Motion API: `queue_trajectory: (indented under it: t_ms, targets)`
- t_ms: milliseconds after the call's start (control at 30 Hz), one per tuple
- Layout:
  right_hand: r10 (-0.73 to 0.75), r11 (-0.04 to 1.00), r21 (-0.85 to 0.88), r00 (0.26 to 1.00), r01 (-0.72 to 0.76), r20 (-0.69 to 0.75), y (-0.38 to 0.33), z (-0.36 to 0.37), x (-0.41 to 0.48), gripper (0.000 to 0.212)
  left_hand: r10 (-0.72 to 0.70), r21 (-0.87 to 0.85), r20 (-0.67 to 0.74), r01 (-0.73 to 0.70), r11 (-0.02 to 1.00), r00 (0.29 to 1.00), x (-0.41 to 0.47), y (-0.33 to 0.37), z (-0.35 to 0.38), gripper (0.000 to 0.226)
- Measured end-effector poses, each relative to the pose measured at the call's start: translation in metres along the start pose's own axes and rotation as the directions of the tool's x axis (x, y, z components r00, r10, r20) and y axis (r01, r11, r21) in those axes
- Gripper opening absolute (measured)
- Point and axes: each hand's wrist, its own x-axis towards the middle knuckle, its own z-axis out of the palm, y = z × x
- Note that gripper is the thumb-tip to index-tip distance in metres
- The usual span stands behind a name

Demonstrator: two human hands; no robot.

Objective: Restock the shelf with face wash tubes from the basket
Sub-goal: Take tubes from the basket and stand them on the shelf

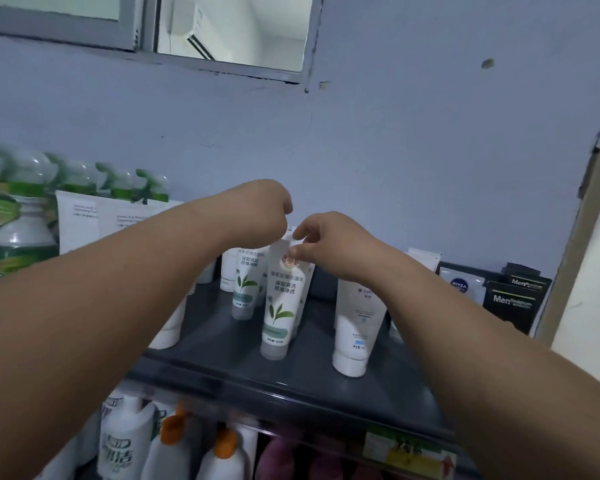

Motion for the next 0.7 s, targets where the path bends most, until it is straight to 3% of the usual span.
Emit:
queue_trajectory:
  t_ms: [100,300,533,700]
  targets:
    - [-0.004,0.999,-0.046,1.0,0.003,-0.025,-0.003,0.004,0.004,0.008,-0.015,0.007,-0.03,0.016,1.0,0.999,-0.003,-0.014,-0.015,0.04]
    - [-0.016,0.997,-0.08,0.999,0.013,-0.037,-0.007,-0.006,0.005,0.004,-0.097,0.009,-0.025,0.098,0.995,0.995,-0.015,-0.052,-0.049,0.035]
    - [0.077,0.992,-0.099,0.997,-0.077,0.002,-0.014,-0.004,0.004,0.013,-0.169,0.138,0.071,0.158,0.978,0.983,-0.025,-0.083,-0.051,0.043]
    - [0.048,0.987,-0.146,0.994,-0.062,-0.1,-0.037,-0.014,0.005,0.024,-0.159,0.133,0.067,0.149,0.98,0.985,-0.024,-0.091,-0.055,0.052]
